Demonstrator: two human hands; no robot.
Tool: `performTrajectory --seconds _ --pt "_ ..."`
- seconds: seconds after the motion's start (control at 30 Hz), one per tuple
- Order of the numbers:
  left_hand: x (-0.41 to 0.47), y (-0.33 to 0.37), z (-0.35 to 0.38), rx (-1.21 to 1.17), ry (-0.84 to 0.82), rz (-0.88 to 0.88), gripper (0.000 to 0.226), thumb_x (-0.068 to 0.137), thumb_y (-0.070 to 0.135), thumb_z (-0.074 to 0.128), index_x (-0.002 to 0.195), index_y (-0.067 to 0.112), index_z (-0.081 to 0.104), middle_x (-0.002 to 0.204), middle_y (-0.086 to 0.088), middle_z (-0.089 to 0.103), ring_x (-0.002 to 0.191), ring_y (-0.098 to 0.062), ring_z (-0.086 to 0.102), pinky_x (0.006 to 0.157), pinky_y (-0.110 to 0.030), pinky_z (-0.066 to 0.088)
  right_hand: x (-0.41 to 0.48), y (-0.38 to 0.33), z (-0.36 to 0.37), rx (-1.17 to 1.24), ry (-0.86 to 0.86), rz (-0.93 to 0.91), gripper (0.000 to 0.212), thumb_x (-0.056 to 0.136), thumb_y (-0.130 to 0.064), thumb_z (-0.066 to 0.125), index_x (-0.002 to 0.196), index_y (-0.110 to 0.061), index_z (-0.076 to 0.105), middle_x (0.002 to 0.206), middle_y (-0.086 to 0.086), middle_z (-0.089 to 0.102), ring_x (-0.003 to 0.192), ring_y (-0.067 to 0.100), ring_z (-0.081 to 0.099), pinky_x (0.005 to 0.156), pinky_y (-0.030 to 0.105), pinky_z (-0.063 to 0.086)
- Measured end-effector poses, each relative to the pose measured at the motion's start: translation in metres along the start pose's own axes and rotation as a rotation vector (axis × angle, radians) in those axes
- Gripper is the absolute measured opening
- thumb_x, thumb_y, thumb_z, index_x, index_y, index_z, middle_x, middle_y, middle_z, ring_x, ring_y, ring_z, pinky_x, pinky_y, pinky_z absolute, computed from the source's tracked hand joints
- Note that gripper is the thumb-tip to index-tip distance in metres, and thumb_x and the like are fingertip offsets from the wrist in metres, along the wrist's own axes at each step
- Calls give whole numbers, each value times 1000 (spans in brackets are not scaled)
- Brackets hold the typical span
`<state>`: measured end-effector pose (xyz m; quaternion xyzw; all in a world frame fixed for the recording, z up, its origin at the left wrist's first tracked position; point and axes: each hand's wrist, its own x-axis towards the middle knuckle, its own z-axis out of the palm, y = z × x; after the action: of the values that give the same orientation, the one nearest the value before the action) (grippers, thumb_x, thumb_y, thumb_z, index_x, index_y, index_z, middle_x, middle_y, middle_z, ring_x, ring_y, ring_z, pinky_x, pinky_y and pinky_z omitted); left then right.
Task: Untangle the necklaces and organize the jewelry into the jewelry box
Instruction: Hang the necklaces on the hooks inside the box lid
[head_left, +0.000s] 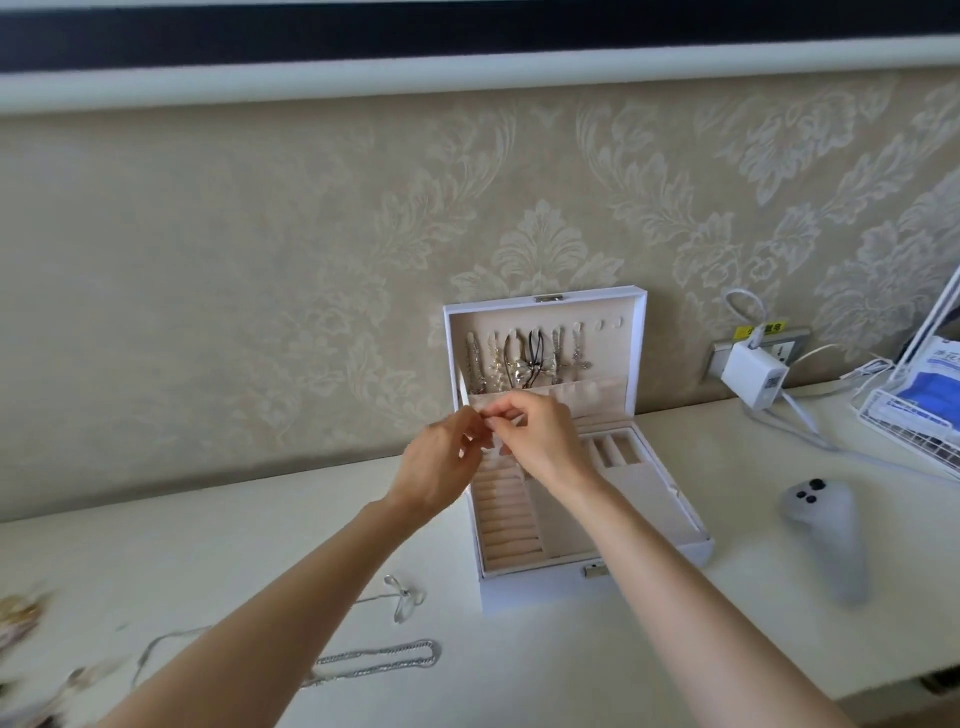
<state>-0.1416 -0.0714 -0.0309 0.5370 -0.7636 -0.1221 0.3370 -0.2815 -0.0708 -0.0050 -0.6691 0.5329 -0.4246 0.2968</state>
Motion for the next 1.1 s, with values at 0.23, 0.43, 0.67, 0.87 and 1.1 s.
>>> performTrajectory --seconds 0.23,0.43,0.67,0.87,1.1 --pt "-56 -43 -33 114 -127 -201 13 85 8 56 93 14 64 87 8 67 83 -17 65 69 -27 46 -33 -14 60 61 -278 123 18 84 4 56 95 -8 64 75 6 65 58 20 65 60 33 59" --pt "-89 -66 -40 149 -259 -292 14 85 10 57 93 17 67 85 13 63 78 -8 56 71 -23 44 -45 -14 94 -427 -543 62 22 81 -5 66 103 -6 66 103 14 66 92 29 65 77 30 51" --pt "-102 -76 -42 200 -310 -343 27 78 1 65 80 24 51 83 10 53 79 -11 54 74 -26 47 -60 -8 113 -661 -657 92 32 78 -31 74 99 -9 65 103 7 67 96 25 63 72 27 42" --pt "-104 -77 -42 205 -461 -409 27 78 11 68 75 28 47 81 15 52 78 -8 51 63 -17 37 -59 -2 119 -629 -676 140 25 77 -26 71 97 -10 69 98 5 71 94 23 66 74 27 47" --pt "-100 -62 -44 -162 -420 -495 15 84 8 64 90 15 52 81 6 64 47 2 56 48 -13 40 -48 -15 101 -283 -554 209 14 75 -10 62 67 -19 54 68 2 63 57 18 60 46 21 43"
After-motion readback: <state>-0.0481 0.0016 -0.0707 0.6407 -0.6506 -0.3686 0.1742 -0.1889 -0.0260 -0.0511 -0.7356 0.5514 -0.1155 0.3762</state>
